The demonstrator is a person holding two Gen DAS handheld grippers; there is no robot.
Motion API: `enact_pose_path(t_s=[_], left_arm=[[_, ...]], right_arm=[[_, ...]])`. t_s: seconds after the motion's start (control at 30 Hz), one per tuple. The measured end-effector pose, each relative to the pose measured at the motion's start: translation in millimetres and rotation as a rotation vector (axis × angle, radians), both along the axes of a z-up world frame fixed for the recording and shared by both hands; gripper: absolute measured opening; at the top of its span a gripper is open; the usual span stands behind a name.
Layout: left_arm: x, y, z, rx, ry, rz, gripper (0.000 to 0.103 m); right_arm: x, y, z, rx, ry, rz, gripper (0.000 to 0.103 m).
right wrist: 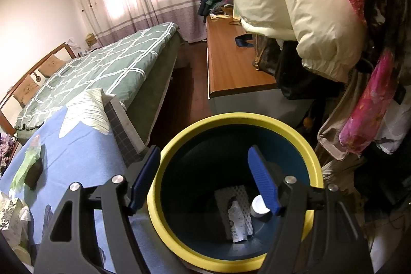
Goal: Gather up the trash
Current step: 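Grasp the white yogurt cup with the left gripper and lift it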
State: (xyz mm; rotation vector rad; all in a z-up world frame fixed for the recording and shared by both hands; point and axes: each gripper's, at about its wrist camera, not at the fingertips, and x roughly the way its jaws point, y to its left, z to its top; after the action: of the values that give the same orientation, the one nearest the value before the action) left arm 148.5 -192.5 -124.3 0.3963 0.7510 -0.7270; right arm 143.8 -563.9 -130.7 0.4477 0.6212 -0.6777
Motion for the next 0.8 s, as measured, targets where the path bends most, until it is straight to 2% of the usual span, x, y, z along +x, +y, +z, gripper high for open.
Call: enact_pose_path(t_s=[0.27,0.47,0.8], left_arm=[[2,-9,-1,0.002,-0.016,-0.010,0.084],[6,-14,-3,-0.018,0.013,0.001,0.083],[8,-29,27,-0.088,-0.014,0.017,0.083]], right_arm=[[-1,0,-1,0.008,-0.010,0.003,0.068],[-4,0,-1,0.020,-0.031,0.014,0.068],[-32,3,23,-0.008,-0.105,0.042,0.068]])
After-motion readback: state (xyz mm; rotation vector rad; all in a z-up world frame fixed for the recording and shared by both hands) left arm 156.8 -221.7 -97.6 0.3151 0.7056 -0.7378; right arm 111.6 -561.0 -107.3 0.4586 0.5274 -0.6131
